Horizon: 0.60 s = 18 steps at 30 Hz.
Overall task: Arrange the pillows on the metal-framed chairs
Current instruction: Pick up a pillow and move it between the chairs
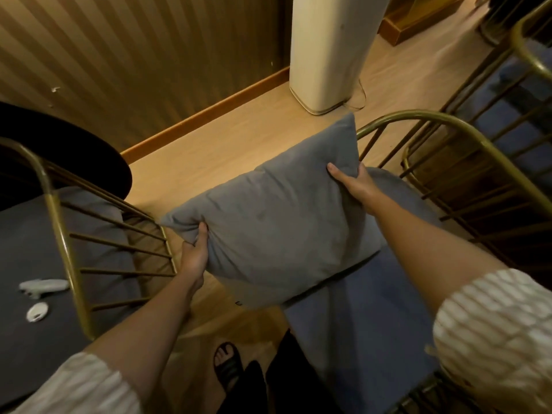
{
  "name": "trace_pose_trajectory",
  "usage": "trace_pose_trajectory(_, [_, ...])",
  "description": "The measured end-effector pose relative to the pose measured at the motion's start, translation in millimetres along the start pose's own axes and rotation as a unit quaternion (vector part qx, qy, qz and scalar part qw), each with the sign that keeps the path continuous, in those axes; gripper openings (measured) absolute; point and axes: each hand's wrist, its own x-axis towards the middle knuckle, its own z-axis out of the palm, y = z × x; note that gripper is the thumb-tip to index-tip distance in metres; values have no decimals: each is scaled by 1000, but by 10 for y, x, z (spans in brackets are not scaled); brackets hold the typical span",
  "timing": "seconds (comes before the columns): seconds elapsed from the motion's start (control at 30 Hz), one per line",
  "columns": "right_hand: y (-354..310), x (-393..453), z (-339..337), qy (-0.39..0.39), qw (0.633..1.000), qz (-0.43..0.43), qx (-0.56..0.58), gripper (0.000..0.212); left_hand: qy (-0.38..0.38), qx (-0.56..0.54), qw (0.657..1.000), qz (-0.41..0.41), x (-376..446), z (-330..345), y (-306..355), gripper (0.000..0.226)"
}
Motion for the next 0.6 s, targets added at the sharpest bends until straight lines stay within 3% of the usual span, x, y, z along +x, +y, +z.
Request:
trace_pose_trajectory(0.13, [145,-271,-125,81,996,19,44,116,-17,23,999,14,-28,79,389,64])
trace_pose_trajectory(0.27, [396,-647,-443,177,977,57,106,124,-95,147,984,31,-79,317,958,74])
trace_pose_trajectory(0.47, [863,-1342,-934,361,903,94,213,64,-213,257,942,36,-253,956,1513,124])
trace_pose_trajectory(0.6, [1135,-1934,-1069,445,852,122,246,64,-254,307,916,52,-415,1429,1547,143])
